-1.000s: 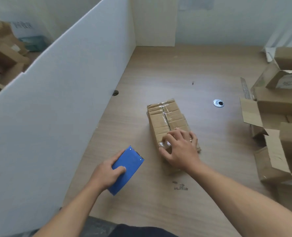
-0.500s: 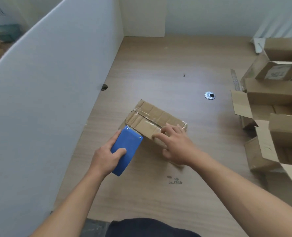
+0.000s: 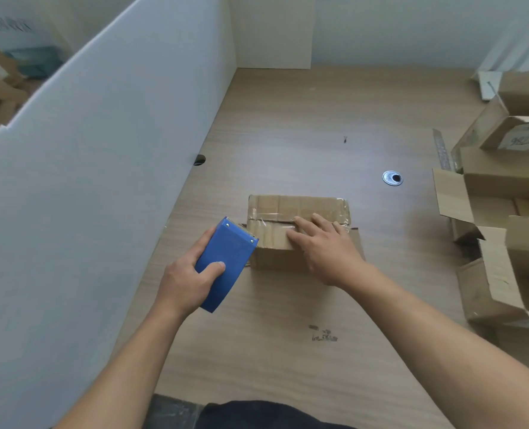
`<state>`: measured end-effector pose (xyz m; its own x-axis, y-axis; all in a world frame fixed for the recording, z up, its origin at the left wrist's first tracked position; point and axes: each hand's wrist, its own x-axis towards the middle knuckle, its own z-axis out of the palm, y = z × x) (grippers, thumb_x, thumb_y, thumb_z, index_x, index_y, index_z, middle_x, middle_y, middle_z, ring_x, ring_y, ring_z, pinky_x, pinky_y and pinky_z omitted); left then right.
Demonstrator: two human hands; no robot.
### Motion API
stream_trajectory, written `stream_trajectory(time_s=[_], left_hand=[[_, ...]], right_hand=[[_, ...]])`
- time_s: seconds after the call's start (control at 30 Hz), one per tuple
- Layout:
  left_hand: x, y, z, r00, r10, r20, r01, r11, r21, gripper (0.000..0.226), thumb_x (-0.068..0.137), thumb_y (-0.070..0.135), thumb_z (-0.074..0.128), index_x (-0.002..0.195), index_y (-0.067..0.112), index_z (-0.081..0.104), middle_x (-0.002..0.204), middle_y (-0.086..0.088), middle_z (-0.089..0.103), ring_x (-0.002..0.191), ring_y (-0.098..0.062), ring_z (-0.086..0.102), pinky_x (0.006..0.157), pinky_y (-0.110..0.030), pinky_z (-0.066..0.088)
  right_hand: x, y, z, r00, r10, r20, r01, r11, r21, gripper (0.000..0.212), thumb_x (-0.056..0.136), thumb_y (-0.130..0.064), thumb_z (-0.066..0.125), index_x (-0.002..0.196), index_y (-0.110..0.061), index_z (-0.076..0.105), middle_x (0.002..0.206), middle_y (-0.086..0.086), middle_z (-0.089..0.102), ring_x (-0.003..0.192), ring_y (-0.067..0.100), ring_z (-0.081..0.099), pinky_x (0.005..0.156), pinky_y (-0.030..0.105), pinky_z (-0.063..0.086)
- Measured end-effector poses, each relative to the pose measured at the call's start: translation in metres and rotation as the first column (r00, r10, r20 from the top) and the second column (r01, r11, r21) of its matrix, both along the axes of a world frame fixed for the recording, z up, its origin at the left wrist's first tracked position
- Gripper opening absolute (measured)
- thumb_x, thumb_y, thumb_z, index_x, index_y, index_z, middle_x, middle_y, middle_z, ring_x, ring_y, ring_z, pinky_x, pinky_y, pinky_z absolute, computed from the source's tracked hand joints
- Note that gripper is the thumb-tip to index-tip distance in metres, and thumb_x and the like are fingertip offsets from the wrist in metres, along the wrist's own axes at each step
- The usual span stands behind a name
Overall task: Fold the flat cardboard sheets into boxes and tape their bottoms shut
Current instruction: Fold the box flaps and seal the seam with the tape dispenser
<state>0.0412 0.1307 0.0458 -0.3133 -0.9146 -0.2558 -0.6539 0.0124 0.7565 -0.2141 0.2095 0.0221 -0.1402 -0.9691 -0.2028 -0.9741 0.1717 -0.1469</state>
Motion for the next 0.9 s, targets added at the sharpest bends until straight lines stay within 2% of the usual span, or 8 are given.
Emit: stream_trajectory(time_s=[0.13, 0.27, 0.37, 0.47, 0.57, 0.7, 0.8, 0.9], left_hand=[[0.001, 0.0, 0.005, 1.0, -0.004, 0.001, 0.004, 1.0, -0.012, 0.065, 0.087, 0.032, 0.061, 0.137, 0.067, 0.038, 0.099, 0.015, 0.065, 0.09, -0.011, 0.061, 0.073, -0.025, 0.049], [0.0, 0.001, 0.009, 1.0, 0.021, -0.023, -0.021, 1.0, -0.018, 0.066, 0.083, 0.034, 0.062, 0.133, 0.07, 0.037, 0.1, 0.021, 0.065, 0.091, -0.006, 0.061, 0.074, -0.024, 0.047], [-0.005, 0.001, 0.012, 0.999, 0.026, -0.033, -0.027, 0.999, -0.031, 0.066, 0.077, 0.04, 0.06, 0.129, 0.074, 0.037, 0.1, 0.025, 0.064, 0.091, -0.003, 0.06, 0.073, -0.022, 0.046], [-0.01, -0.002, 0.013, 1.0, 0.01, -0.017, -0.011, 0.998, -0.058, 0.067, 0.089, 0.026, 0.065, 0.129, 0.071, 0.037, 0.102, 0.023, 0.062, 0.092, -0.003, 0.059, 0.074, -0.022, 0.045], [-0.013, -0.004, 0.013, 1.0, -0.005, 0.008, 0.005, 0.997, -0.071, 0.068, 0.091, 0.021, 0.064, 0.134, 0.066, 0.038, 0.101, 0.023, 0.062, 0.09, -0.002, 0.059, 0.071, -0.019, 0.044], [-0.013, -0.003, 0.011, 1.0, -0.02, 0.012, 0.021, 0.996, -0.082, 0.069, 0.09, 0.021, 0.064, 0.13, 0.071, 0.036, 0.098, 0.022, 0.062, 0.09, -0.005, 0.059, 0.072, -0.02, 0.045], [-0.013, -0.003, 0.005, 1.0, -0.018, -0.004, 0.017, 0.998, -0.067, 0.068, 0.09, 0.021, 0.064, 0.135, 0.066, 0.039, 0.1, 0.023, 0.062, 0.092, -0.006, 0.06, 0.075, -0.024, 0.047], [-0.013, -0.001, 0.001, 0.999, -0.032, -0.01, 0.031, 0.997, -0.071, 0.068, 0.091, 0.022, 0.065, 0.136, 0.066, 0.039, 0.102, 0.026, 0.061, 0.094, -0.005, 0.06, 0.076, -0.024, 0.047]], right_hand=[[-0.017, 0.006, 0.006, 1.0, -0.007, 0.0, 0.007, 1.0, -0.007, 0.053, 0.091, -0.012, 0.049, 0.139, -0.032, 0.04, 0.16, -0.009, 0.019, 0.148, 0.024, 0.015, 0.116, 0.044, 0.021], [-0.011, 0.008, 0.01, 0.989, -0.125, 0.075, 0.136, 0.979, -0.15, 0.04, 0.096, -0.04, 0.045, 0.134, -0.028, 0.047, 0.144, -0.003, 0.04, 0.131, 0.029, 0.034, 0.106, 0.041, 0.03], [0.014, 0.007, 0.002, 0.986, -0.148, 0.08, 0.155, 0.984, -0.085, 0.065, 0.091, -0.068, 0.04, 0.147, -0.036, 0.029, 0.147, 0.003, 0.032, 0.138, 0.03, 0.024, 0.115, 0.055, 0.015], [0.033, 0.005, -0.012, 0.978, -0.206, 0.03, 0.207, 0.978, -0.031, 0.073, 0.085, -0.079, 0.035, 0.142, -0.034, 0.029, 0.148, 0.009, 0.019, 0.145, 0.033, 0.007, 0.114, 0.066, 0.001], [0.036, 0.002, -0.013, 0.97, -0.235, 0.06, 0.24, 0.967, -0.081, 0.059, 0.087, -0.071, 0.042, 0.128, -0.029, 0.04, 0.144, 0.009, 0.02, 0.146, 0.034, 0.005, 0.113, 0.066, 0.0], [0.036, 0.006, -0.015, 0.986, -0.156, 0.067, 0.166, 0.965, -0.205, 0.044, 0.083, -0.044, 0.052, 0.117, -0.017, 0.048, 0.134, 0.008, 0.037, 0.136, 0.03, 0.032, 0.114, 0.058, 0.015], [0.032, 0.012, -0.021, 0.985, -0.164, 0.061, 0.173, 0.962, -0.209, 0.065, 0.074, -0.04, 0.05, 0.137, -0.021, 0.044, 0.132, 0.009, 0.042, 0.131, 0.031, 0.035, 0.112, 0.059, 0.019], [0.03, 0.016, -0.021, 0.986, -0.149, 0.08, 0.161, 0.972, -0.171, 0.071, 0.082, -0.028, 0.052, 0.15, -0.023, 0.033, 0.148, 0.011, 0.033, 0.143, 0.03, 0.021, 0.115, 0.06, 0.009]])
